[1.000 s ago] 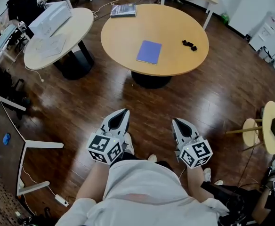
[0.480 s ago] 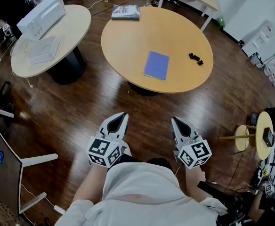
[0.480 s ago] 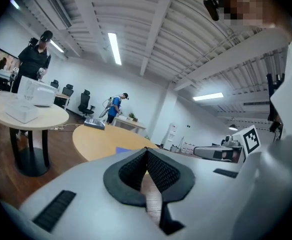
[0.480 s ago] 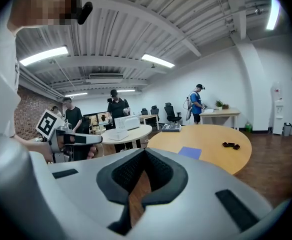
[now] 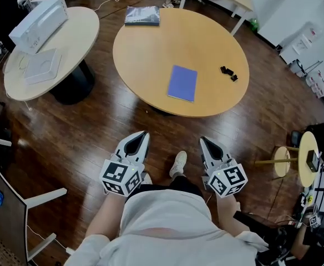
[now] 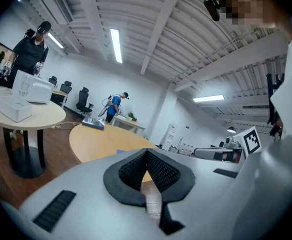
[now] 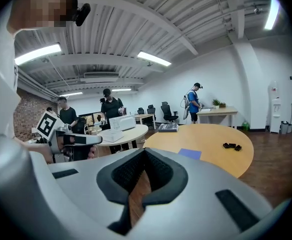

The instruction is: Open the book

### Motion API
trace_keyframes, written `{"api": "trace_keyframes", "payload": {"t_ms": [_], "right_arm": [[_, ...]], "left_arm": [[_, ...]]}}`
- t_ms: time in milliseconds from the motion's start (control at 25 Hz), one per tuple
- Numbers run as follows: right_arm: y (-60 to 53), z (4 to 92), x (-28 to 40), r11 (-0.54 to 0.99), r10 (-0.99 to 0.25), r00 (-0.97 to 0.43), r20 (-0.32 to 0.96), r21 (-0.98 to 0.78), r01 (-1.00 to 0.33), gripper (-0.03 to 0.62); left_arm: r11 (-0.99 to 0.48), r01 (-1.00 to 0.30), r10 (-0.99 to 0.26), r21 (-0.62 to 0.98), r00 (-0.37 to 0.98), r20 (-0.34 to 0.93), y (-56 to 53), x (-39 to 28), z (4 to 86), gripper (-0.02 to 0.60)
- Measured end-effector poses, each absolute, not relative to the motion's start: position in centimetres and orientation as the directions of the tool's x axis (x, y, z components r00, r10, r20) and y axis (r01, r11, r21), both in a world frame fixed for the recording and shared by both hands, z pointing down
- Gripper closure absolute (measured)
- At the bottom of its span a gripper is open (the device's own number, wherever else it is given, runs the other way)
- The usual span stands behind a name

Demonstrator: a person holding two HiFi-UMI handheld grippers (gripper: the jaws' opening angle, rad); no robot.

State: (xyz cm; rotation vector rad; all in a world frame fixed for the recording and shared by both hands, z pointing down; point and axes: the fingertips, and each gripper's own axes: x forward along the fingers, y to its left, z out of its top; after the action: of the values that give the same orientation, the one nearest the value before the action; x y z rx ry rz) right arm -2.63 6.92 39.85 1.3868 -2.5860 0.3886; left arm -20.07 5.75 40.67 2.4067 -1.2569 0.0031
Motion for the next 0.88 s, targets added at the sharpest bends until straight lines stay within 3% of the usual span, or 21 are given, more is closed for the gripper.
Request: {"api": "trace_keyframes", "payload": {"t_ms": [320,600,880], "right_arm": [[0.4,40.4,-0.2,0.534,-0.792,-0.562,0.24,-0.176,-0.827,0.597],[-7.0,41.2,6.8,0.541,-0.79,-0.569,0.227,-0.176,-0.822,0.597],[-13.2,43.6,12.6,0.572,-0.749,-0.609,0.26,-0.208,-0.793,0.597]], "left_arm": [[-0.501,-0.791,-0.775,0.352,0.591,0.226,0.2,-17.4,41.1,0.571],[-0.512,-0.802,-0.77,0.308,0.587,0.249,-7.6,-10.3,41.3,0.571],[-0.596,-0.801,-0.746,0.067,0.582,0.325,-13.3,-3.1,42.5,0.571]]}}
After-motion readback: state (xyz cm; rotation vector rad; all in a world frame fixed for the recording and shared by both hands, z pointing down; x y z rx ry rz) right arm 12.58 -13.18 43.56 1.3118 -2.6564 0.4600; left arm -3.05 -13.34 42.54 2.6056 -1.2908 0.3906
